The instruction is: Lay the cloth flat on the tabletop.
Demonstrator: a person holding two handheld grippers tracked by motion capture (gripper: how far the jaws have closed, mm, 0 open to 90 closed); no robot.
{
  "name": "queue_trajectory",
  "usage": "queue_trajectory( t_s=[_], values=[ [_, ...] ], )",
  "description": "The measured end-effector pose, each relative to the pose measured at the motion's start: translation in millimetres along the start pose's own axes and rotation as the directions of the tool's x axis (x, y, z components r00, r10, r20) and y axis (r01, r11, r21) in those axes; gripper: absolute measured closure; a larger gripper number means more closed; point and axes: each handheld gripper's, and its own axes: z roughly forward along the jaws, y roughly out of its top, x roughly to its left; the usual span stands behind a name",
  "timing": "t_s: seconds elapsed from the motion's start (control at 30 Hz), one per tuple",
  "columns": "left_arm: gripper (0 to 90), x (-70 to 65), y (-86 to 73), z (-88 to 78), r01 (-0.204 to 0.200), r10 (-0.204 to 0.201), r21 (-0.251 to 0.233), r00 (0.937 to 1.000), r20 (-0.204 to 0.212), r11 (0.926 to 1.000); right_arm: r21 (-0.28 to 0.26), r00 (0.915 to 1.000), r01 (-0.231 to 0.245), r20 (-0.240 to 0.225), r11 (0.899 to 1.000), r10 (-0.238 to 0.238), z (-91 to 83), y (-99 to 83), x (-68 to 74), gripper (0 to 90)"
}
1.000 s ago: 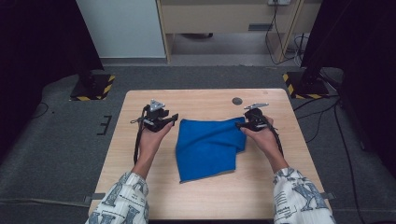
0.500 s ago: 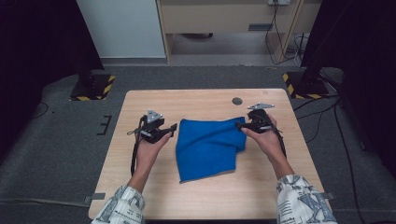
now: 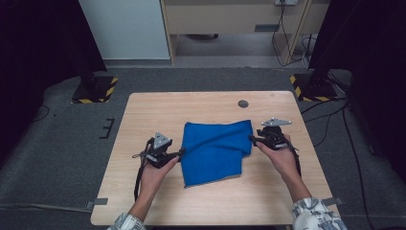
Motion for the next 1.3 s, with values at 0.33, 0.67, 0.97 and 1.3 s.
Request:
queue_trajectory(
  t_s=[0.33,0.67,0.97,1.3],
  values=[
    [32.6,-19.0,-36.8,-11.9,-0.012,0.01,0.049,0.9994,0.034,0.9987,0.018,0.9989,0.03,-0.036,0.999,-0.029,-12.7,-40.9,18.9,77.0],
    [30.0,-43.2,-49.2,-21.2,-0.092,0.09,0.097,0.9955,0.03,0.991,0.027,0.9985,0.0,-0.054,1.0,0.002,-8.5,-62.3,31.9,75.5],
    [27.4,-60.1,-54.8,-26.4,-0.144,0.134,0.111,0.9865,0.094,0.9832,0.022,0.998,-0.002,-0.062,1.0,0.004,-11.7,-63.2,36.0,74.2],
    [33.8,-71.0,-61.4,-11.4,-0.195,0.173,0.169,0.9754,0.136,0.9662,0.034,0.9944,0.007,-0.106,0.999,-0.004,-13.3,-64.7,39.5,73.4]
  ],
)
